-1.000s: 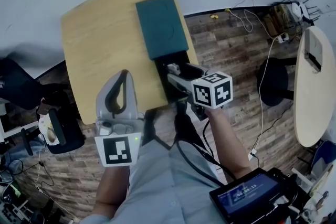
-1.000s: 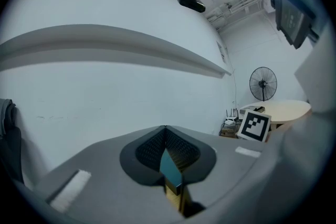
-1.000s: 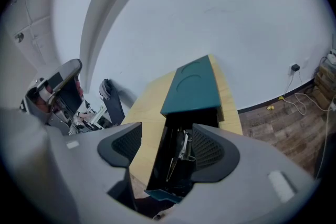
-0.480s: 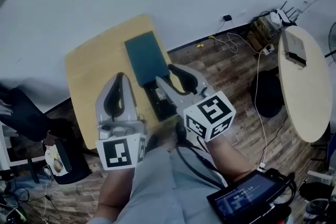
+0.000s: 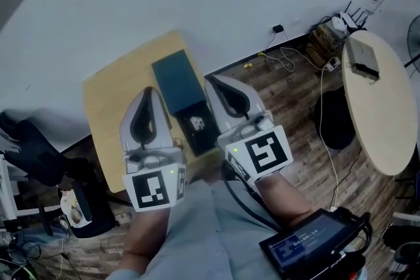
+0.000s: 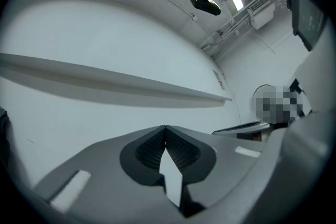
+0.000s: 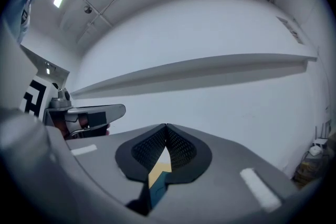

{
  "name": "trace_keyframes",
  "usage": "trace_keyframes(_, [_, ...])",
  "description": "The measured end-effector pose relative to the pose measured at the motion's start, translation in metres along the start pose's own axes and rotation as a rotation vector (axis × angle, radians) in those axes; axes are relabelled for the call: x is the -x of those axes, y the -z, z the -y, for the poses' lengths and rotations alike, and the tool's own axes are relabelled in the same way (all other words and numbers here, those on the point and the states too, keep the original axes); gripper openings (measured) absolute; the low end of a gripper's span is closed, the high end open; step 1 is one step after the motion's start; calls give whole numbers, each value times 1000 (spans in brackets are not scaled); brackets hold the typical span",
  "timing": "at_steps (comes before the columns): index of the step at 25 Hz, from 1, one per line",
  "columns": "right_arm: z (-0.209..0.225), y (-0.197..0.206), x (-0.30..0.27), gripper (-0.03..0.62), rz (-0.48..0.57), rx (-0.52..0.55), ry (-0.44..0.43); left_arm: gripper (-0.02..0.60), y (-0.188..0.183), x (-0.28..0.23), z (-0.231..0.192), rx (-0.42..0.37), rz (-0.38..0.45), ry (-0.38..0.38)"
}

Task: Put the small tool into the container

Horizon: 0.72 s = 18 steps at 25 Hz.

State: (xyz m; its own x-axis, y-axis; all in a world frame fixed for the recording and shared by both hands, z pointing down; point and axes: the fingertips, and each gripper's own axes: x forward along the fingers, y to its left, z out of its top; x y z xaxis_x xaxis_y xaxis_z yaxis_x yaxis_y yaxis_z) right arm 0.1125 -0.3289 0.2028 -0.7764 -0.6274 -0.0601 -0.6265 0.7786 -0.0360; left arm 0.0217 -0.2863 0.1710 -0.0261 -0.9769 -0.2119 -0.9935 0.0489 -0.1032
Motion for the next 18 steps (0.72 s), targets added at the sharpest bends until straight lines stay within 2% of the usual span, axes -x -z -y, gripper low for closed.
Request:
trace_keyframes(7, [-1,-7,3,0,30,42,37,11,0,-2,-1,-5,4,8])
trace_keyframes(18, [4,-6,12,0,32,49,34,11,4,-2,11,-16,-10,20])
